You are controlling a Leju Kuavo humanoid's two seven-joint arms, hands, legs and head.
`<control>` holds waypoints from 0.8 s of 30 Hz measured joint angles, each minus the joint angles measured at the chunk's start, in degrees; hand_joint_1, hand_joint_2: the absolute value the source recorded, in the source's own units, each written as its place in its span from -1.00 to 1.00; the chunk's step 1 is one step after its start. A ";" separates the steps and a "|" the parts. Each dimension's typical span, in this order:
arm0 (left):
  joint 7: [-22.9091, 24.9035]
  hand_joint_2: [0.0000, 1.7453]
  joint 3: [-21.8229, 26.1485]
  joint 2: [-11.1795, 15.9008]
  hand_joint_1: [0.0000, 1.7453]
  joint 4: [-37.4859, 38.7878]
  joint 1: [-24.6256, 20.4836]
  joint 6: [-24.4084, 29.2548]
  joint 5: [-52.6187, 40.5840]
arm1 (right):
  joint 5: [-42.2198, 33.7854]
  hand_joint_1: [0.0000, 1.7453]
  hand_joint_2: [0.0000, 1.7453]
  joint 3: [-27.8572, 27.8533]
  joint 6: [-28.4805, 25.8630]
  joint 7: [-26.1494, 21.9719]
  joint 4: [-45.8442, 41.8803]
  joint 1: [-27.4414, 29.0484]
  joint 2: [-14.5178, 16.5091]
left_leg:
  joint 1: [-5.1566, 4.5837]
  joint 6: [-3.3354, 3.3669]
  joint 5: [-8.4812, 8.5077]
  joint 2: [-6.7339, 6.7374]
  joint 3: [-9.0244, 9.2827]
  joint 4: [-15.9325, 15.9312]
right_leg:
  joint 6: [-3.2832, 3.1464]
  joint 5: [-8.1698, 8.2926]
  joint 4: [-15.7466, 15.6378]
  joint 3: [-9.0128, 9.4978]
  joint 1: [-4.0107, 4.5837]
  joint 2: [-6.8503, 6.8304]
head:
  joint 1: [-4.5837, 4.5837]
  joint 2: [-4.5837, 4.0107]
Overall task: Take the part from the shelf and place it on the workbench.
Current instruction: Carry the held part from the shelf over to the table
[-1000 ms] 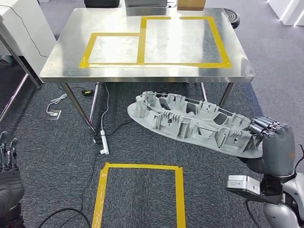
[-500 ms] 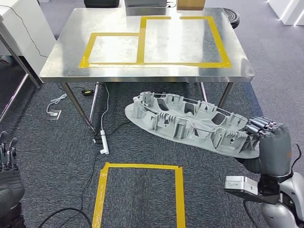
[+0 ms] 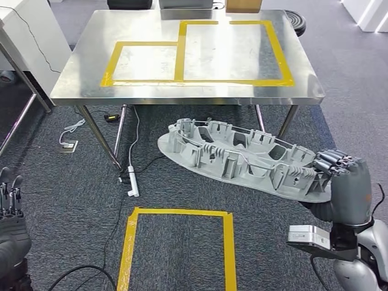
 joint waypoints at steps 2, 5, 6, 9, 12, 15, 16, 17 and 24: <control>-0.01 -1.00 -0.01 0.11 -1.00 0.00 -0.04 0.01 -0.09 | -0.07 1.00 1.00 -0.01 0.01 -0.05 0.00 0.00 0.00 | -0.08 0.05 -0.02 0.00 -0.05 0.09 | 0.08 0.05 -0.03 -0.01 -0.08 0.00 | -0.01 0.00; -0.02 -1.00 -0.02 0.27 -1.00 0.00 -0.07 0.01 -0.13 | -0.09 1.00 1.00 -0.01 0.02 -0.07 0.00 0.00 0.00 | -0.20 0.18 -0.04 0.00 -0.13 0.22 | 0.23 0.14 -0.04 -0.05 -0.20 0.00 | -0.03 0.00; -0.01 -1.00 -0.02 0.29 -1.00 0.00 -0.08 0.01 -0.13 | -0.09 1.00 1.00 -0.01 0.02 -0.07 0.00 0.00 0.00 | -0.24 0.25 -0.04 0.00 -0.17 0.28 | 0.30 0.17 -0.04 -0.07 -0.24 0.00 | -0.03 0.00; -0.02 -1.00 -0.02 0.37 -1.00 0.00 -0.10 0.01 -0.13 | -0.09 1.00 1.00 -0.01 0.02 -0.07 0.00 0.01 0.00 | -0.44 0.63 0.02 0.00 -0.31 0.43 | 0.67 0.35 -0.12 -0.12 -0.43 0.03 | -0.03 0.00; -0.04 -1.00 -0.08 0.44 -1.00 0.00 -0.19 0.07 -0.15 | -0.09 1.00 1.00 -0.06 0.02 -0.10 -0.03 0.02 0.00 | -0.17 1.46 0.63 0.23 -0.14 -0.42 | 1.18 -0.26 0.51 -0.70 -0.45 -0.23 | 0.04 0.00; -0.11 -1.00 -0.24 0.44 -1.00 0.02 -0.28 0.21 -0.25 | -0.17 1.00 1.00 -0.08 0.02 -0.22 -0.04 -0.04 0.00 | 0.20 1.96 1.04 0.64 -0.18 -0.93 | 1.50 -5.16 8.97 -4.63 -0.48 -1.23 | 0.30 0.00; -0.11 -1.00 -0.26 0.44 -1.00 0.04 -0.28 0.25 -0.27 | -0.20 1.00 1.00 -0.07 0.03 -0.24 -0.03 -0.02 0.00 | 0.22 1.97 1.05 0.76 -0.25 -0.92 | 1.65 -6.75 12.81 -6.31 -0.54 -1.38 | 0.32 0.00; -0.11 -1.00 -0.28 0.45 -1.00 0.07 -0.28 0.26 -0.29 | -0.21 1.00 1.00 -0.05 0.04 -0.25 -0.02 0.04 0.00 | 0.25 1.94 1.04 0.89 -0.28 -0.91 | 1.79 -7.53 15.43 -7.42 -0.61 -1.47 | 0.31 0.00; -0.17 -1.00 -0.40 0.58 -1.00 0.13 -0.34 0.33 -0.34 | -0.28 1.00 1.00 -0.08 0.23 -0.39 0.05 0.04 0.02 | 0.31 -0.12 0.11 1.03 -0.60 0.59 | 1.53 -2.30 1.03 1.12 -0.76 -2.32 | 0.33 0.00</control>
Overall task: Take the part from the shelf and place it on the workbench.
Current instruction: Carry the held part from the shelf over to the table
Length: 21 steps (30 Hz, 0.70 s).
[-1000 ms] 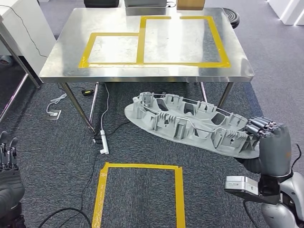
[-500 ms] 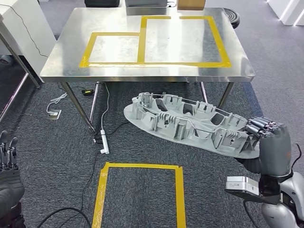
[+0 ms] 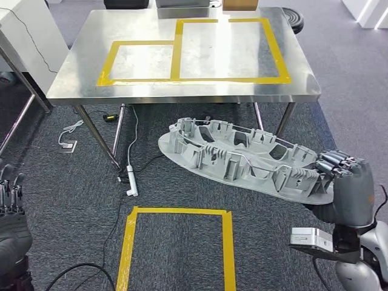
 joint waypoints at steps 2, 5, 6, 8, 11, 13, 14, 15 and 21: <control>-0.02 -1.00 -0.01 0.06 -1.00 0.00 -0.01 0.02 -0.02 | -0.02 1.00 1.00 -0.01 0.01 -0.01 0.01 0.08 0.00 | -0.03 -0.18 0.04 -0.01 -0.04 0.09 | -0.53 0.02 0.08 -0.02 0.02 0.10 | -0.13 0.00; -0.02 -1.00 -0.04 0.04 -1.00 0.01 -0.01 0.03 -0.02 | -0.02 1.00 1.00 -0.01 0.01 -0.01 0.01 0.09 0.00 | -0.02 -0.24 0.08 0.00 -0.03 0.02 | -0.65 0.00 0.17 -0.04 0.08 0.12 | -0.16 0.00; -0.02 -1.00 -0.06 0.03 -1.00 0.02 -0.01 0.03 -0.02 | -0.01 1.00 1.00 0.01 0.01 -0.01 0.01 0.10 0.00 | 0.00 -0.28 0.10 0.00 -0.01 -0.02 | -0.73 -0.02 0.21 -0.07 0.11 0.14 | -0.17 0.00; -0.05 -1.00 -0.18 0.10 -1.00 0.02 -0.03 0.07 -0.02 | -0.02 1.00 1.00 -0.01 0.02 -0.02 0.01 0.11 0.00 | 0.17 -0.80 -1.96 -0.01 -1.77 3.91 | -1.56 -0.14 0.18 0.16 0.11 0.27 | -0.31 0.00; -0.09 -1.00 -0.37 0.19 -1.00 0.03 -0.05 0.17 -0.02 | -0.12 1.00 1.00 -0.02 0.10 -0.03 0.02 0.11 0.00 | 0.25 -1.16 -6.33 -0.06 -8.44 16.64 | -2.89 -0.62 0.10 0.87 0.47 0.56 | -0.70 0.00; -0.09 -1.00 -0.40 0.20 -1.00 0.04 -0.06 0.18 -0.02 | -0.19 1.00 1.00 -0.01 0.16 -0.05 0.02 0.10 0.00 | 0.03 -0.35 -2.43 -0.14 -7.12 12.47 | -3.02 -0.98 0.09 1.45 0.81 0.80 | -0.70 0.00; -0.09 -1.00 -0.41 0.23 -1.00 0.04 -0.07 0.18 -0.02 | -0.26 1.00 1.00 -0.01 0.16 -0.08 0.02 0.09 0.00 | -0.18 0.30 -0.26 -0.28 -5.55 8.73 | -3.03 -1.20 0.07 1.72 0.91 0.91 | -0.67 0.00; -0.10 -1.00 -0.44 0.26 -1.00 0.04 -0.07 0.18 -0.02 | -0.35 1.00 1.00 -0.01 0.17 -0.12 0.02 0.02 0.00 | -0.37 0.89 1.27 -0.41 -4.08 5.32 | -2.92 -1.42 0.08 1.94 1.08 1.03 | -0.63 0.00; -0.23 -1.00 -0.49 0.47 -1.00 0.07 -0.33 0.14 0.07 | -0.61 1.00 1.00 -0.13 0.23 -0.23 0.03 -0.20 -0.01 | -0.38 1.65 1.46 -0.54 -1.67 -0.18 | -1.21 -2.75 1.08 1.07 0.97 0.97 | -0.63 0.00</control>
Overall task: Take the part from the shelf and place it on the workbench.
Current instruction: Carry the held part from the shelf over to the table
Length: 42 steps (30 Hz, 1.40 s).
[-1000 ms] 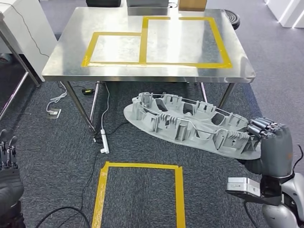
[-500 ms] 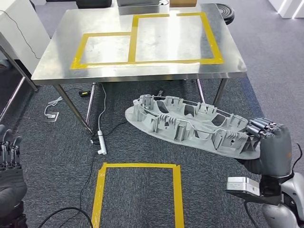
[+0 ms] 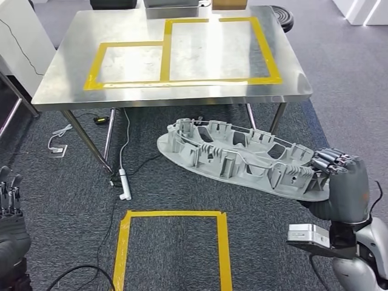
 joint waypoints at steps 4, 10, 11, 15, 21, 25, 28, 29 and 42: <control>-0.01 -1.00 -0.06 0.01 -1.00 0.04 -0.07 -0.10 0.01 | -0.11 1.00 1.00 0.01 0.02 -0.05 0.02 -0.15 0.00 | 0.27 0.41 -0.34 0.13 0.74 -0.46 | 0.89 -4.50 12.26 -7.08 -0.31 -0.13 | 0.32 0.00; -0.01 -1.00 -0.32 0.05 -1.00 0.18 -0.13 -0.13 0.03 | -0.09 1.00 1.00 0.05 0.10 -0.06 0.19 -0.49 0.01 | 0.33 -0.83 -2.16 0.07 2.28 0.13 | 1.13 4.04 1.19 -3.62 -0.58 -0.80 | 0.37 0.00; -0.01 -1.00 -0.33 0.10 -1.00 0.19 -0.18 -0.14 0.04 | -0.11 1.00 1.00 0.07 0.12 -0.07 0.20 -0.64 0.01 | 0.23 -1.15 -2.33 0.07 2.27 0.27 | 0.79 3.97 -0.03 -2.91 -0.48 -0.83 | 0.29 0.00; -0.03 -1.00 -0.51 0.29 -1.00 0.20 -0.43 -0.28 0.11 | -0.12 1.00 1.00 0.14 0.44 -0.06 0.20 -0.73 0.01 | 0.21 -2.21 -3.29 0.13 2.00 1.28 | -0.97 3.28 -0.69 -2.16 -0.55 -0.61 | -0.17 0.00; -0.04 -1.00 -0.68 0.62 -1.00 0.39 -0.50 -0.29 0.17 | -0.19 1.00 1.00 0.24 0.67 -0.08 0.20 -0.76 0.01 | 0.48 -2.98 -7.55 0.11 -6.81 16.65 | -2.09 2.18 -0.85 -0.63 -0.45 -0.48 | -0.55 0.00; -0.05 -1.00 -0.71 0.74 -1.00 0.45 -0.52 -0.29 0.17 | -0.21 1.00 1.00 0.27 0.77 -0.10 0.21 -0.77 0.01 | 0.03 -1.37 0.26 0.00 -1.99 4.18 | -1.62 1.02 -0.92 0.92 -0.12 -0.15 | -0.46 0.00; -0.18 -1.00 -0.73 0.81 -1.00 0.47 -0.57 -0.29 0.19 | -0.26 1.00 1.00 0.24 0.76 -0.08 0.22 -0.85 0.01 | -0.32 -0.71 -0.20 -0.04 -0.76 1.13 | -0.67 0.78 -1.16 0.87 -0.17 -0.12 | -0.45 0.00; -0.21 -1.00 -0.74 0.81 -1.00 0.48 -0.58 -0.29 0.22 | -0.25 1.00 1.00 0.22 0.76 -0.07 0.22 -0.81 0.01 | -0.17 -0.63 -0.27 -0.04 -0.51 0.65 | -0.35 0.63 -1.24 0.78 -0.24 -0.18 | -0.46 0.00; -0.21 -1.00 -0.78 0.81 -1.00 0.52 -0.88 -0.44 0.53 | -0.65 1.00 1.00 0.46 2.05 0.31 0.46 -2.30 0.01 | 0.23 -1.35 -3.29 -0.14 3.27 0.09 | 0.42 3.87 -0.08 -3.13 -0.39 -0.73 | 0.06 0.00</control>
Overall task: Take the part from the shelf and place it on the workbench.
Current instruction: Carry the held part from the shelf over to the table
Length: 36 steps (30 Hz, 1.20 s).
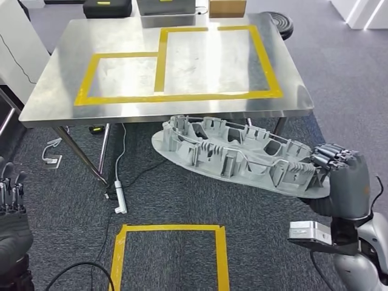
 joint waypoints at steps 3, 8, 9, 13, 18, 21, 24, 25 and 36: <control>0.00 -1.00 -0.08 0.01 -1.00 -0.01 -0.14 0.00 0.01 | 0.15 1.00 1.00 0.26 0.22 0.17 0.04 -0.25 0.00 | 0.00 -0.69 -0.70 0.09 0.06 0.33 | -1.27 -0.52 -0.45 0.65 -0.07 0.13 | -0.31 0.00; -0.03 -1.00 -0.10 0.13 -1.00 0.05 -0.21 0.05 0.12 | 0.39 1.00 1.00 0.61 0.33 0.25 0.04 -0.54 0.00 | 0.31 -1.71 -6.07 0.13 -7.97 15.31 | -2.43 -1.48 -0.69 1.99 -0.21 0.12 | -0.82 0.00; -0.03 -1.00 -0.10 0.13 -1.00 0.10 -0.20 0.09 0.14 | 0.45 1.00 1.00 0.68 0.33 0.27 0.04 -0.54 0.00 | 0.32 -1.64 -5.51 0.12 -9.24 16.69 | -2.44 -1.75 -0.69 2.32 -0.16 0.18 | -0.82 0.00; -0.03 -1.00 -0.09 0.21 -1.00 0.19 -0.21 0.17 0.16 | 0.54 1.00 1.00 0.93 0.32 0.40 0.08 -0.65 0.00 | -0.10 -0.18 3.23 0.01 -6.29 6.10 | -2.05 -3.10 -0.78 4.01 0.01 0.46 | -0.74 0.00; -0.09 -1.00 -0.09 0.30 -1.00 0.22 -0.27 0.16 0.18 | 0.58 1.00 1.00 1.10 0.30 0.56 0.17 -0.91 -0.01 | -0.47 0.92 3.04 -0.05 -3.89 0.56 | -0.24 -3.79 -1.10 4.13 -0.12 0.45 | -0.88 0.01; -0.14 -1.00 -0.06 0.28 -1.00 0.22 -0.34 0.14 0.18 | 0.53 1.00 1.00 1.10 0.28 0.57 0.19 -1.09 -0.02 | -0.01 1.43 2.86 -0.02 -2.66 -0.40 | 0.35 -6.60 5.06 0.80 -0.16 0.33 | -0.58 0.00; -0.14 -1.00 -0.05 0.28 -1.00 0.26 -0.37 0.09 0.18 | 0.50 1.00 1.00 1.13 0.28 0.58 0.25 -1.10 -0.01 | -0.02 1.67 2.11 -0.01 -1.88 -0.41 | 0.75 -8.39 14.21 -5.41 -0.21 0.31 | -0.53 0.00; -0.14 -1.00 -0.05 0.28 -1.00 0.27 -0.37 0.09 0.19 | 0.52 1.00 1.00 1.13 0.28 0.59 0.29 -1.08 -0.01 | -0.02 1.63 1.77 -0.04 -1.47 -0.39 | 0.78 -6.90 13.81 -5.90 -0.21 0.30 | -0.53 0.00; -0.16 -1.00 -0.09 0.32 -1.00 0.28 -0.48 0.12 0.19 | 0.58 1.00 1.00 1.10 0.28 0.60 0.50 -1.25 -0.01 | 0.02 -1.30 -3.26 -0.05 -2.24 5.59 | -2.23 -0.45 -1.36 1.49 -0.23 0.10 | -1.23 0.00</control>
